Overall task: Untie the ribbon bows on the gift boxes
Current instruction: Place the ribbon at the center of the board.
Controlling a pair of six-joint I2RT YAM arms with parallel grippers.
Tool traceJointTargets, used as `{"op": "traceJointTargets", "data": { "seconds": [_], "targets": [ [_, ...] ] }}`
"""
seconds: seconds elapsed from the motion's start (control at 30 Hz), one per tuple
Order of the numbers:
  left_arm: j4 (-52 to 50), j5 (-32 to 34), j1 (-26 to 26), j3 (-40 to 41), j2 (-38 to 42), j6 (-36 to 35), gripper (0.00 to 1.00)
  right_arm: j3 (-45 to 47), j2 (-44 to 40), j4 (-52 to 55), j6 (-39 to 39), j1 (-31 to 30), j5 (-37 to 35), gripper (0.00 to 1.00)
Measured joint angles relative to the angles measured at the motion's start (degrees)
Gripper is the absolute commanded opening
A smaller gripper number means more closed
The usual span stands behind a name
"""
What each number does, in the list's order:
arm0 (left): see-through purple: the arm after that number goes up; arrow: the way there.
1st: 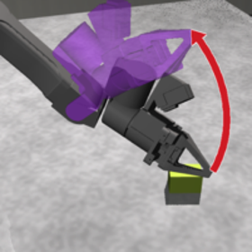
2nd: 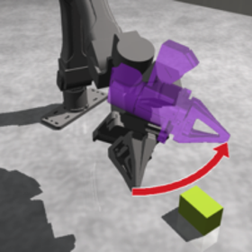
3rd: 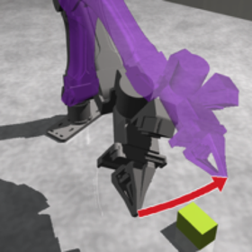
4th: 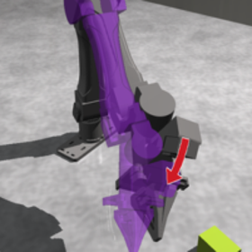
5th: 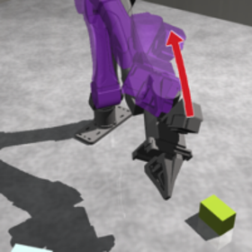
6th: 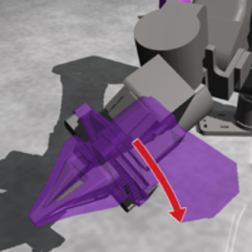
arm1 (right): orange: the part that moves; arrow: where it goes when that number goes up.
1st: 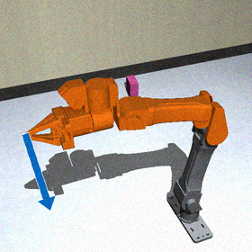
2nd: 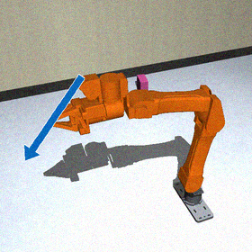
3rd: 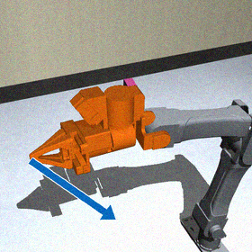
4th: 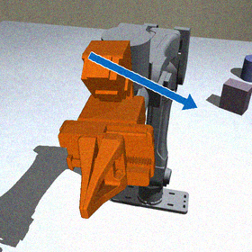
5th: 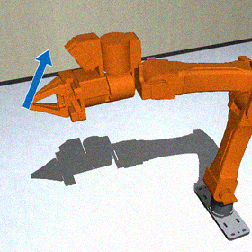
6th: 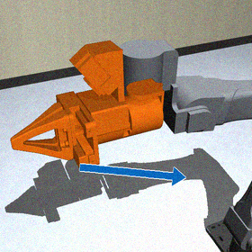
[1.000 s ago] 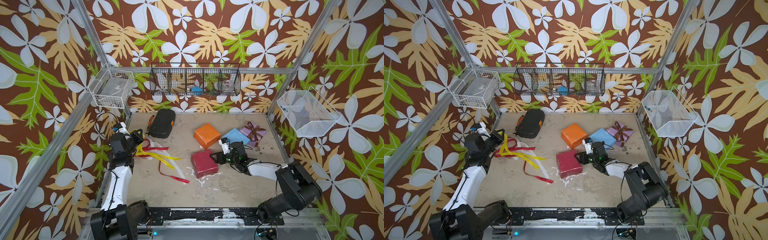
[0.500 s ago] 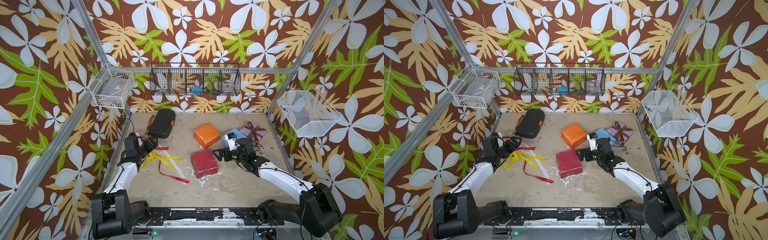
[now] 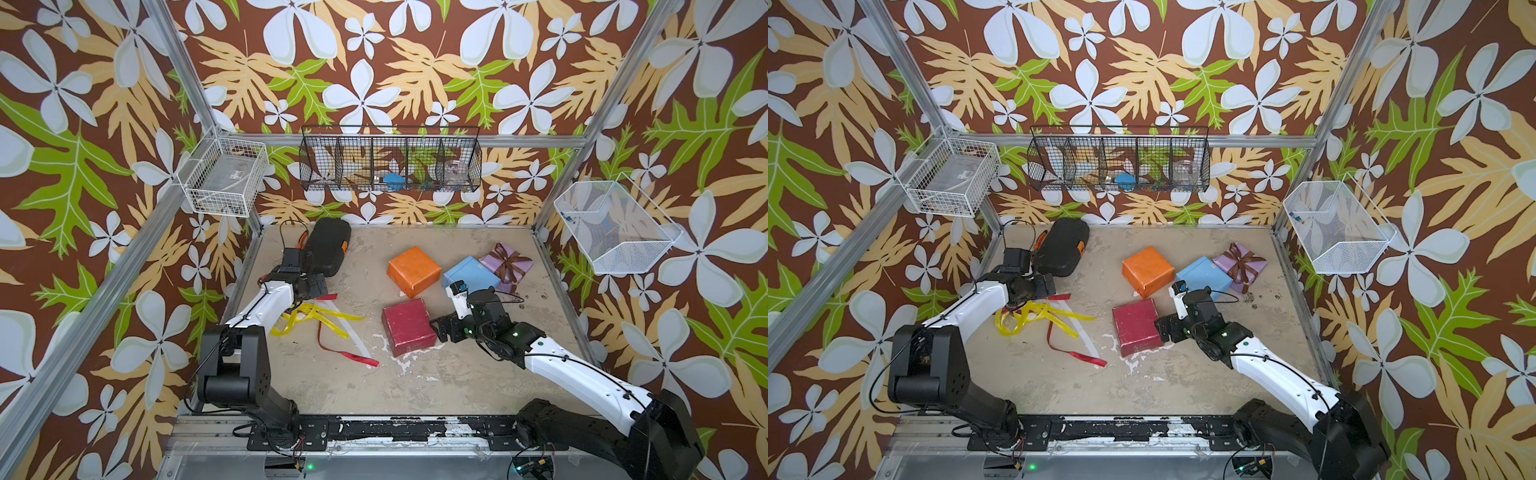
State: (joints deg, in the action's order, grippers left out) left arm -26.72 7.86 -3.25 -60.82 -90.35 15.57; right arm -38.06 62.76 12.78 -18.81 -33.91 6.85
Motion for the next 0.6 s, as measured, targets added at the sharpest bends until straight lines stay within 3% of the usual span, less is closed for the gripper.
{"op": "traceJointTargets", "data": {
  "seconds": [0.1,0.3,0.47,0.6],
  "targets": [
    [-2.2,2.6,-0.9,-0.3,1.0,-1.1,1.00,1.5,-2.6,2.0,0.0,-1.5,-0.8,0.80],
    [-4.5,5.9,-3.2,-2.3,2.2,-2.6,1.00,5.7,-5.2,5.3,-2.3,-8.2,-0.5,0.80],
    [-8.6,6.8,-7.3,-5.0,-8.0,-4.1,1.00,5.9,0.5,3.0,-5.2,-11.7,-0.7,0.76],
    [-10.2,7.1,-7.9,-3.8,-6.6,-4.3,1.00,6.8,4.9,-0.9,-6.5,-12.3,-0.3,0.66]
  ]
}}
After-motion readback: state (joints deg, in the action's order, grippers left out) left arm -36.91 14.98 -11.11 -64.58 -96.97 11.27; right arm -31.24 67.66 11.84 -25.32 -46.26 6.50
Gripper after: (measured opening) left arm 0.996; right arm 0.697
